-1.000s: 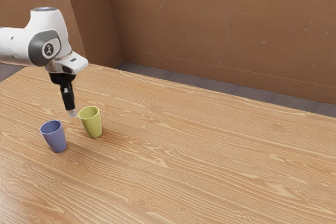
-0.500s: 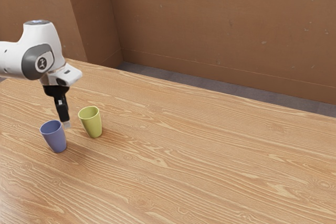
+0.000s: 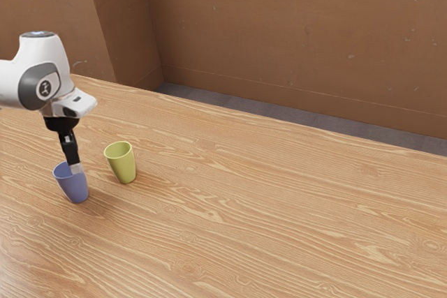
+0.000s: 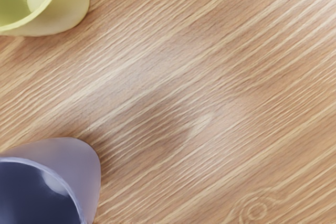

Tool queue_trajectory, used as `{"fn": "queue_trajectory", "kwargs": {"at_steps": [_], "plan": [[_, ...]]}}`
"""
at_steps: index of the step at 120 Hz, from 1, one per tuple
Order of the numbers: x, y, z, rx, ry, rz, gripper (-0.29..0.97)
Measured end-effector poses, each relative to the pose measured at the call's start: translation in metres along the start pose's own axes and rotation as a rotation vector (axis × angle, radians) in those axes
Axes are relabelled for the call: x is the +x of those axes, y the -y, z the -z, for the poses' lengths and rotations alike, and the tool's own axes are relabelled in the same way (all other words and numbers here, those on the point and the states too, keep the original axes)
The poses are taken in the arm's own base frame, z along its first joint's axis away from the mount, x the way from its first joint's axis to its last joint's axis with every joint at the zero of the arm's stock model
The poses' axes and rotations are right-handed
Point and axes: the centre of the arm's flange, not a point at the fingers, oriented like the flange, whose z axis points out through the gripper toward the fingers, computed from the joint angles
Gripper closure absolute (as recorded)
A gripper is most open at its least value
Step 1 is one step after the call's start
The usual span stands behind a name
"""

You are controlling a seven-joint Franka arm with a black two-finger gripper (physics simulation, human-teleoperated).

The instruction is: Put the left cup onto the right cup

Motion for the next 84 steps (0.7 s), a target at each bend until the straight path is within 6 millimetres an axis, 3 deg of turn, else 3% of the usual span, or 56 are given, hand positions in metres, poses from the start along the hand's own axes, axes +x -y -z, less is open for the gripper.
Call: {"fn": "queue_trajectory", "kwargs": {"at_steps": [84], "plan": [[-0.037,0.022,-0.028,-0.015,0.066,0.058,0.0]]}}
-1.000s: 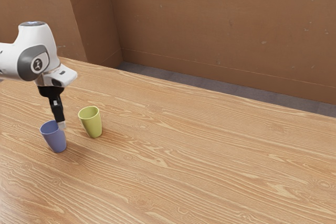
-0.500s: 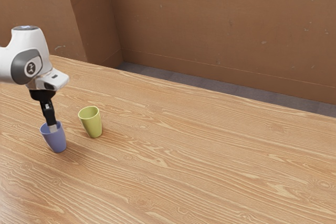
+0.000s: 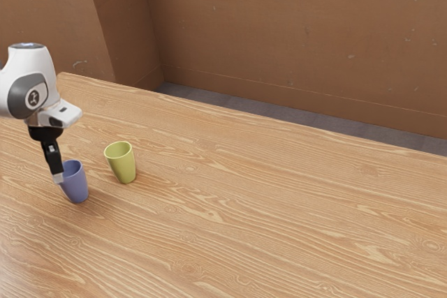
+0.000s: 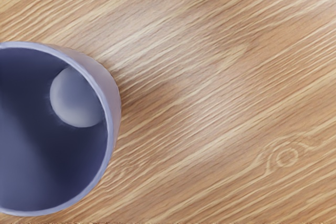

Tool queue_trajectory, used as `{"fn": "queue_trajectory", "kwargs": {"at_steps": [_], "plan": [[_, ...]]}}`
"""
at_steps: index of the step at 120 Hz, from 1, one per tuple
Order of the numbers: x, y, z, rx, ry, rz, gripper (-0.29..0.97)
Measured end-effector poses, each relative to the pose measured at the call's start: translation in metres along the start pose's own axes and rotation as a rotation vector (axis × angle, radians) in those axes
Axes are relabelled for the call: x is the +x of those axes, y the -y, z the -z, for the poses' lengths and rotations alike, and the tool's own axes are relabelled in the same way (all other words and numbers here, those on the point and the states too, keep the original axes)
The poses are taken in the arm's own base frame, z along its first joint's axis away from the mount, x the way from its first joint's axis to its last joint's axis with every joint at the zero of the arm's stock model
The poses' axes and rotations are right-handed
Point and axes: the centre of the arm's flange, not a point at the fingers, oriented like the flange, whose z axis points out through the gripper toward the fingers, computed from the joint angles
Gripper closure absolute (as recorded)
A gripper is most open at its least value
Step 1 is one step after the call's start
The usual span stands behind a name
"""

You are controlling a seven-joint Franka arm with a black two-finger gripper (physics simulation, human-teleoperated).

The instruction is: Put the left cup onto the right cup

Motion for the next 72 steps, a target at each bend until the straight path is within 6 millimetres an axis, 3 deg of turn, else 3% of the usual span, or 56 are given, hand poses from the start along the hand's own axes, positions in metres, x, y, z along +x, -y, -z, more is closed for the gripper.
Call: {"fn": "queue_trajectory", "kwargs": {"at_steps": [49,72], "plan": [[-0.001,0.019,-0.014,0.0,0.03,0.008,0.0],[0.01,0.017,-0.017,0.003,0.034,-0.015,0.0]]}}
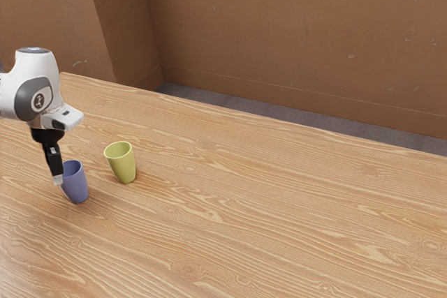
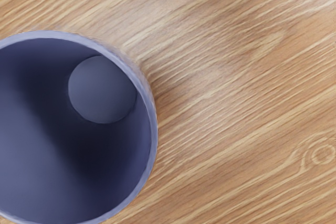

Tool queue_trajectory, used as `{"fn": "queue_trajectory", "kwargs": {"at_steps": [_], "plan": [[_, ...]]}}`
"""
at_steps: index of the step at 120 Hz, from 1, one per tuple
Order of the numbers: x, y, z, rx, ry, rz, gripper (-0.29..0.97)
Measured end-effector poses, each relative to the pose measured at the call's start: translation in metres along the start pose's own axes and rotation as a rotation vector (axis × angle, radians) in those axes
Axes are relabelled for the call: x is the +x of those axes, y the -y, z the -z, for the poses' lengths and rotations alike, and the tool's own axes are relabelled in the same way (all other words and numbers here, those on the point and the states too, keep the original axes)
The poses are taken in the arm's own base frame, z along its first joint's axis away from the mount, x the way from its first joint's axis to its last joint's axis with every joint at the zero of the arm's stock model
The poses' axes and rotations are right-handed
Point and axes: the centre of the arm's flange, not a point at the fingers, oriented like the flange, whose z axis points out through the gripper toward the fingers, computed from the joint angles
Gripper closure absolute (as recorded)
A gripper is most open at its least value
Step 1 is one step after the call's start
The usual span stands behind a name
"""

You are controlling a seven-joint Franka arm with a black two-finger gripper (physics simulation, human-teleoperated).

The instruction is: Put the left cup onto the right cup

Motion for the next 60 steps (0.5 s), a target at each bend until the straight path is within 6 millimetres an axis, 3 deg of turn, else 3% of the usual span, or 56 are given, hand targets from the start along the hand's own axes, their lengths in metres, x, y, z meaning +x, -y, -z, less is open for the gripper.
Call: {"fn": "queue_trajectory", "kwargs": {"at_steps": [27,60], "plan": [[0.018,-0.004,0.0,0.012,0.001,-0.035,0.03],[0.014,0.005,-0.016,0.0,0.011,-0.019,0.15]]}}
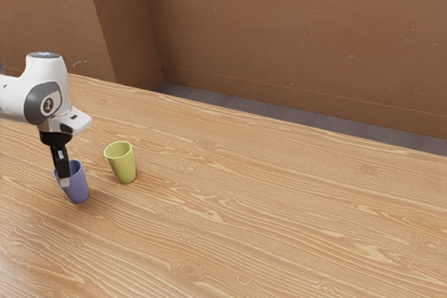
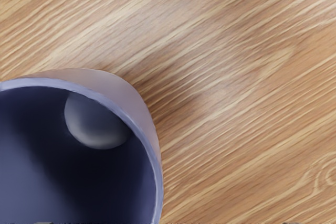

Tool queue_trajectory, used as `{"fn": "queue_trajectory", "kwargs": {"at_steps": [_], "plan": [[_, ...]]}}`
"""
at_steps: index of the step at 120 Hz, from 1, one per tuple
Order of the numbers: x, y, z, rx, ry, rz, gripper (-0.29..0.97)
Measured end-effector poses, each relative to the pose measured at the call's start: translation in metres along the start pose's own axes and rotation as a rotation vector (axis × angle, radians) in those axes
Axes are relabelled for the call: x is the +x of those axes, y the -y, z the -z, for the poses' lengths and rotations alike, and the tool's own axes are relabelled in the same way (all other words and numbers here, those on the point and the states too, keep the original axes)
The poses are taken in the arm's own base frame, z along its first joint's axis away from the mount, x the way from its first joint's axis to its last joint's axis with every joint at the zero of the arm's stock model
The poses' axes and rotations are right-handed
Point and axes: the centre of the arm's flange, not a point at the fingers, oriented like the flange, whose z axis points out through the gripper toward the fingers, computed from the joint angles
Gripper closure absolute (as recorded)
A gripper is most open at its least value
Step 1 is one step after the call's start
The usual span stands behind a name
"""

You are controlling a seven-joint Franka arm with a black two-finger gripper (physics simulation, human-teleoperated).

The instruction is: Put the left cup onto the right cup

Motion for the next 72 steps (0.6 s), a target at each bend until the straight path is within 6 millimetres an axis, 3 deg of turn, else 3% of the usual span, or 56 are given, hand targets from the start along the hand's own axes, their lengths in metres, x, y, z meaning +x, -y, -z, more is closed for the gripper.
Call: {"fn": "queue_trajectory", "kwargs": {"at_steps": [32,57,72], "plan": [[0.01,0.001,-0.017,-0.009,0.014,-0.016,0.23],[0.013,0.003,-0.019,0.0,0.008,-0.022,0.55],[0.016,0.007,-0.018,0.009,0.002,-0.025,0.67]]}}
